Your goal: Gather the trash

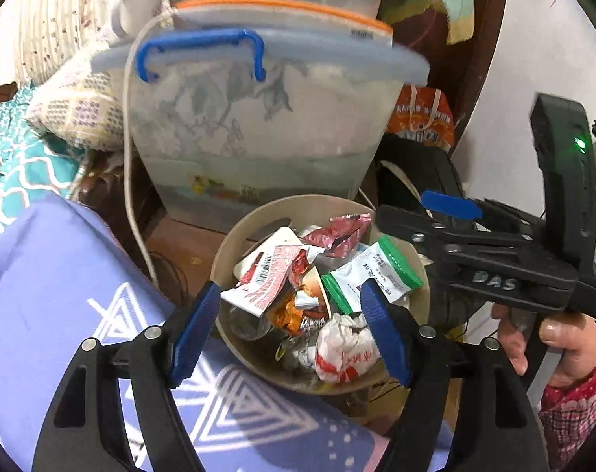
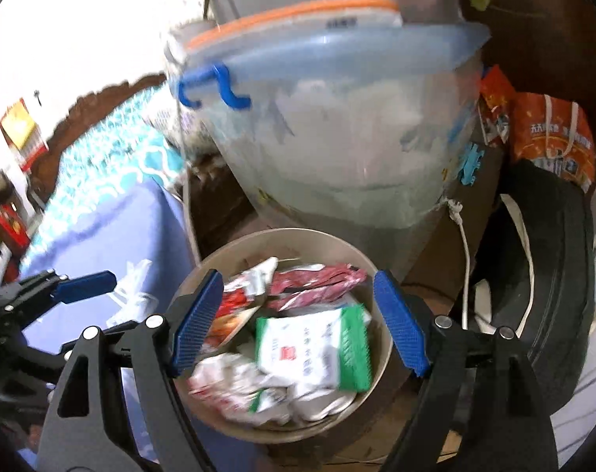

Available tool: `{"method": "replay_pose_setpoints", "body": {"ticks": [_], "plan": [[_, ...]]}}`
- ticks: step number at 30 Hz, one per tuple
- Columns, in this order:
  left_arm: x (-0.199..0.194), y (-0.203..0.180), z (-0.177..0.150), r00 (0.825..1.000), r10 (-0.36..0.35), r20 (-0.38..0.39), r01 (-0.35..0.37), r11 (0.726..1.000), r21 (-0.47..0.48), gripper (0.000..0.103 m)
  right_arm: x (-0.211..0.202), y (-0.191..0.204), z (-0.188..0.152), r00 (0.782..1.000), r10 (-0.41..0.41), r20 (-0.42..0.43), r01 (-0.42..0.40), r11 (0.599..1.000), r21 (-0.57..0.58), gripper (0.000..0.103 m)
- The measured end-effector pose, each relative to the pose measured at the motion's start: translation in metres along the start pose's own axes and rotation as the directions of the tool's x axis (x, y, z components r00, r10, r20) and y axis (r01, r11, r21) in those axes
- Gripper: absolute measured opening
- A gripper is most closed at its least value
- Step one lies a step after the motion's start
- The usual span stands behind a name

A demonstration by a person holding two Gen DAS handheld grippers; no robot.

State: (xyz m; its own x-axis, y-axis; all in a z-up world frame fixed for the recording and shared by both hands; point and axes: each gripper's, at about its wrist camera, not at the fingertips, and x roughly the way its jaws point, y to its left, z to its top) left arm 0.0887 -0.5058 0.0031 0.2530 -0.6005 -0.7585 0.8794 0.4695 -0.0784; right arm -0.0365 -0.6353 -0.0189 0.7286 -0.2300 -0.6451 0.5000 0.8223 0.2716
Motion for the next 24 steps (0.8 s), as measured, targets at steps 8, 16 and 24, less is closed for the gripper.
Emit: {"method": "replay_pose_setpoints", "body": {"ticks": [8,16,24], "plan": [[-0.055,0.015,-0.042,0.997,0.074,0.037,-0.073,0.997,-0.039,0.074,-0.042,0.036,-0.065,0.993,0.065,0.094,-0.080,0.984,0.160,0.079],[-0.106,0.033,-0.103,0.982,0.188,0.037,-0.185,0.980,-0.073,0.081,-0.069,0.076,-0.135,0.991,0.032,0.127,-0.068,0.953,0.295,0.080],[-0.159,0.048,-0.153,0.961,0.269,0.068,-0.260,0.959,-0.114,0.094,-0.091,0.133,-0.152,0.995,0.036,0.094,-0.059,0.965,0.256,0.090]]}}
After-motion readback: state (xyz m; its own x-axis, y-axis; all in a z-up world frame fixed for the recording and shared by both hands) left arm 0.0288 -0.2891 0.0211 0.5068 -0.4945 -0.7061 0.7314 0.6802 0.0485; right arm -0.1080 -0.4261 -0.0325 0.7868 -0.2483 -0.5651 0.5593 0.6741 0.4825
